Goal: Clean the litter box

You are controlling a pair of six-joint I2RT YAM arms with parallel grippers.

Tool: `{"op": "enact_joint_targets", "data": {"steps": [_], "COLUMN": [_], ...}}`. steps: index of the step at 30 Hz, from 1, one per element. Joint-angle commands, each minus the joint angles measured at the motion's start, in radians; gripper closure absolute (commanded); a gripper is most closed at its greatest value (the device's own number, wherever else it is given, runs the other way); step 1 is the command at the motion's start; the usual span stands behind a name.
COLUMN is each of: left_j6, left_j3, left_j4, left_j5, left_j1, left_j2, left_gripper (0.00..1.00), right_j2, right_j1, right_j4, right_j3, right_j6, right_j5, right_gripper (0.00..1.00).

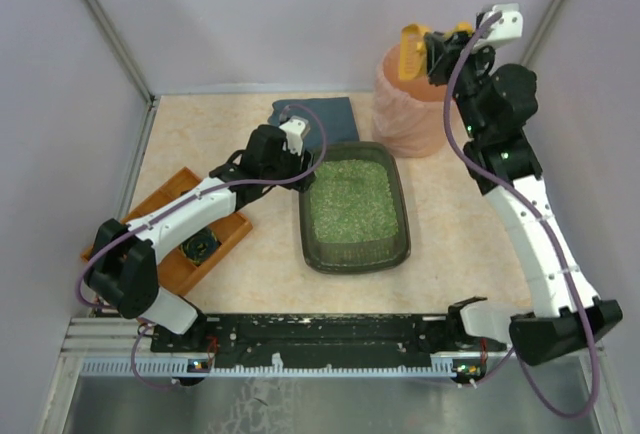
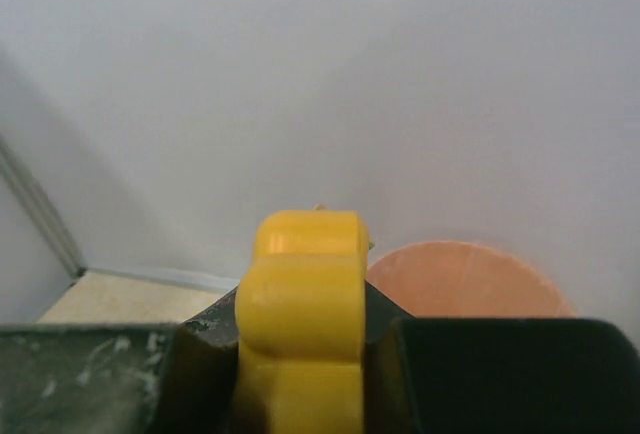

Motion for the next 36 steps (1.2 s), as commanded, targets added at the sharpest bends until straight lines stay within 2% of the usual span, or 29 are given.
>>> {"op": "enact_joint_targets", "data": {"steps": [1,11,17,23,27,31,36], "left_j6": [-0.006,-0.116,-0.210,-0.214,-0.214,-0.213,-0.225], "left_j3": [0.005,-0.065,-0.092,-0.086,-0.087,-0.097,-0.096], "left_j4": [0.012,0.080,0.097,0.086,0.087,0.095,0.095], "left_j5": [-0.028,-0.207,-0.164,-0.155,-0.167,-0.183,-0.138], "left_j1": [0.000,0.038,0.154,0.177,0.179,0.189,0.212], "left_j2": [-0.053,-0.166,-0.219,-0.231,-0.249,-0.262,-0.243], "left_gripper": [0.34,0.32,0.30,0.29,0.28,0.28,0.27], "right_j2": [-0.086,-0.069,0.008,0.190,0.282,0.331,0.337], "right_j1": [0.125,0.419,0.523,0.631,0.678,0.681,0.682], "right_j4": [-0.092,-0.494,-0.590,-0.778,-0.841,-0.877,-0.830], "right_j3": [-0.103,-0.116,-0.086,0.052,0.093,0.102,0.059], "right_j6": [-0.003,0.008,0.043,0.035,0.051,0.106,0.145], "right_j5": [0.038,0.323,0.434,0.603,0.705,0.721,0.706], "right_gripper": [1.00,1.00,1.00,1.00,1.00,1.00,1.00]}}
